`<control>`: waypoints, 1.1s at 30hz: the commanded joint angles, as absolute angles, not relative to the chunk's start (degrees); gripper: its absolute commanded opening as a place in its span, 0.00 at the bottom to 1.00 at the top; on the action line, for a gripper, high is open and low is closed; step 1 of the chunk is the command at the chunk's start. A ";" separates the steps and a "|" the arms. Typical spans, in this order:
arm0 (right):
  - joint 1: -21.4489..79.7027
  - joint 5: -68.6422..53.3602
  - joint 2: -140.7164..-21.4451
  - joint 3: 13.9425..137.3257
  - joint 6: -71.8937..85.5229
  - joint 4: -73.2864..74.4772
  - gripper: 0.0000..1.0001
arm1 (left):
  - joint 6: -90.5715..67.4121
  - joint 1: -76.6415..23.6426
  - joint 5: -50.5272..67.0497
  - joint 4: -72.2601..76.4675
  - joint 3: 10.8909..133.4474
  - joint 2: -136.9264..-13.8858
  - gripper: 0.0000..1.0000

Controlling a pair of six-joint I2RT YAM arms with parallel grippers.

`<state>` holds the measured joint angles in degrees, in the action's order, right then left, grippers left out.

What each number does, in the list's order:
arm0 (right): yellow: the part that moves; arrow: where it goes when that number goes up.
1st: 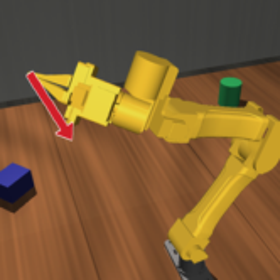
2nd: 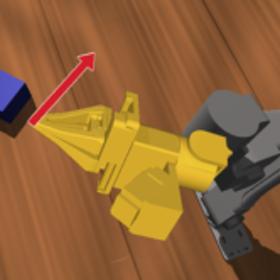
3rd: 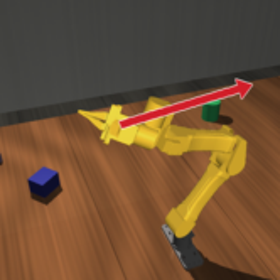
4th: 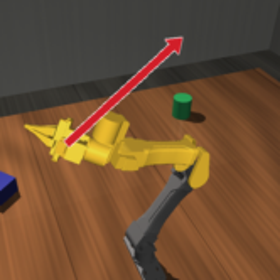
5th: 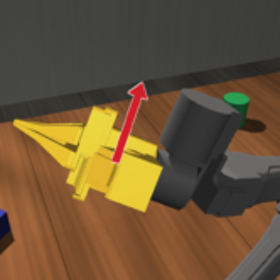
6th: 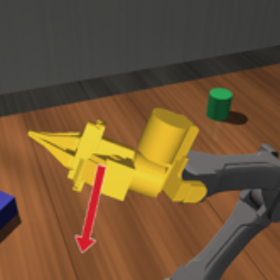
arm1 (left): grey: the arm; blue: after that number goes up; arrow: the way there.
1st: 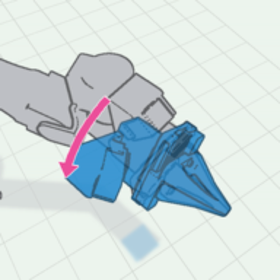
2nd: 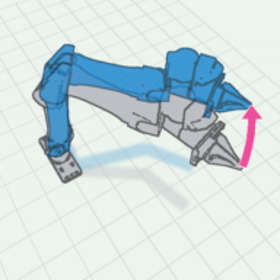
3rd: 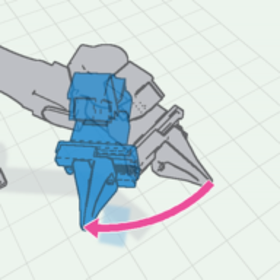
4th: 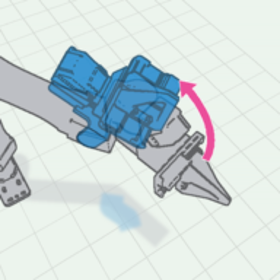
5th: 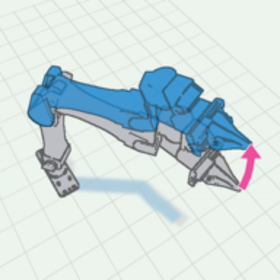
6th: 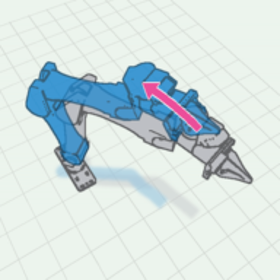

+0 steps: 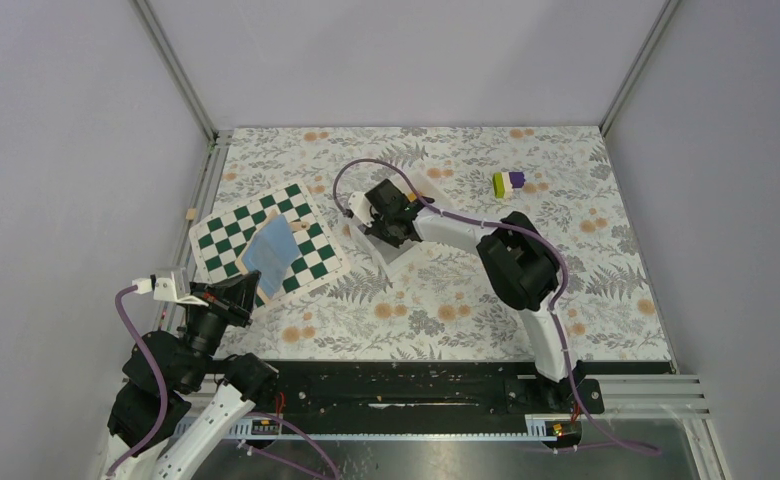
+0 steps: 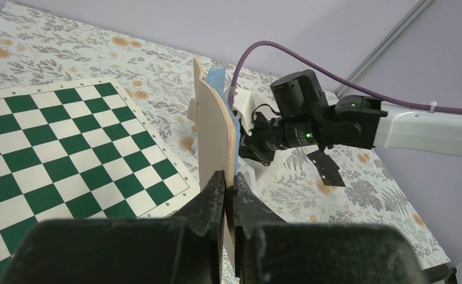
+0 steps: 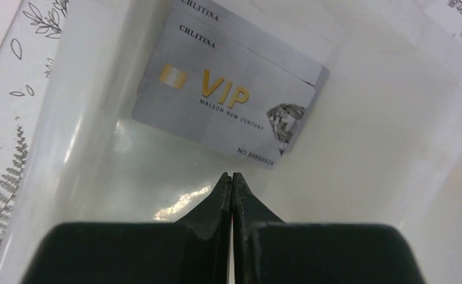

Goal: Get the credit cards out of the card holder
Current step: Place the credit card in the storage box.

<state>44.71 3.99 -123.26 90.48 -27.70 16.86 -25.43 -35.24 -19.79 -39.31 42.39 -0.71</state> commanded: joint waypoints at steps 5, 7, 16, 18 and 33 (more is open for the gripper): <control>45.35 6.54 -126.22 95.06 -32.84 17.51 0.00 | -24.50 -35.42 -19.74 -35.25 42.89 2.41 0.00; 45.35 6.93 -126.21 95.03 -32.63 16.46 0.00 | -24.52 -35.36 -19.60 -35.20 42.89 2.19 0.00; 45.53 8.50 -128.41 98.96 -31.21 18.67 0.00 | -24.61 -35.48 -19.60 -35.22 42.83 2.11 0.00; 45.53 8.81 -128.55 99.44 -30.68 18.46 0.00 | -24.68 -35.42 -19.58 -35.18 42.80 2.11 0.00; 45.54 8.97 -115.72 89.62 -26.99 13.43 0.00 | -24.63 -35.42 -19.48 -35.47 42.85 2.55 0.00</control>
